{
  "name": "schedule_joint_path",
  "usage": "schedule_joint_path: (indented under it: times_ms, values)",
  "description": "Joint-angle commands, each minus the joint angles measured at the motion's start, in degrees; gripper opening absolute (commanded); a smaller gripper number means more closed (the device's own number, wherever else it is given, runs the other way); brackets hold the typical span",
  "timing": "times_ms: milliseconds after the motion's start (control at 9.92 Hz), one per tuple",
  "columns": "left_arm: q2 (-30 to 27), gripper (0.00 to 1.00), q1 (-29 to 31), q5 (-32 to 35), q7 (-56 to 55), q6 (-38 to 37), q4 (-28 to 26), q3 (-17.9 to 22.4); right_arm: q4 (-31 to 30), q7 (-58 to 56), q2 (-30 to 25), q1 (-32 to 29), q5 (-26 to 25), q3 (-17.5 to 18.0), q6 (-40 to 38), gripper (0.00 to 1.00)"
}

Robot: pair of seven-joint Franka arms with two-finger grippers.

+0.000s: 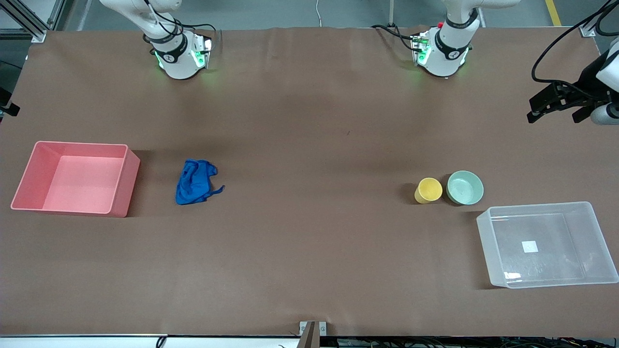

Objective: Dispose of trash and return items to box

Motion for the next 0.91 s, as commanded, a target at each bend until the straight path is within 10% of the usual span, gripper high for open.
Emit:
schedule_joint_path:
  times_ms: [0, 807]
  values:
    - [0.6, 1.00, -0.2, -0.1, -0.5, 0.7, -1.6, 0.3, 0.6, -0.1, 0.2, -0.1, -0.7, 0.2, -0.6, 1.00]
    - [4.9, 1.00, 0.6, -0.1, 0.7, 4.5, -0.8, 0.4, 0.6, 0.3, 0.1, 0.1, -0.5, 0.2, -1.0, 1.00]
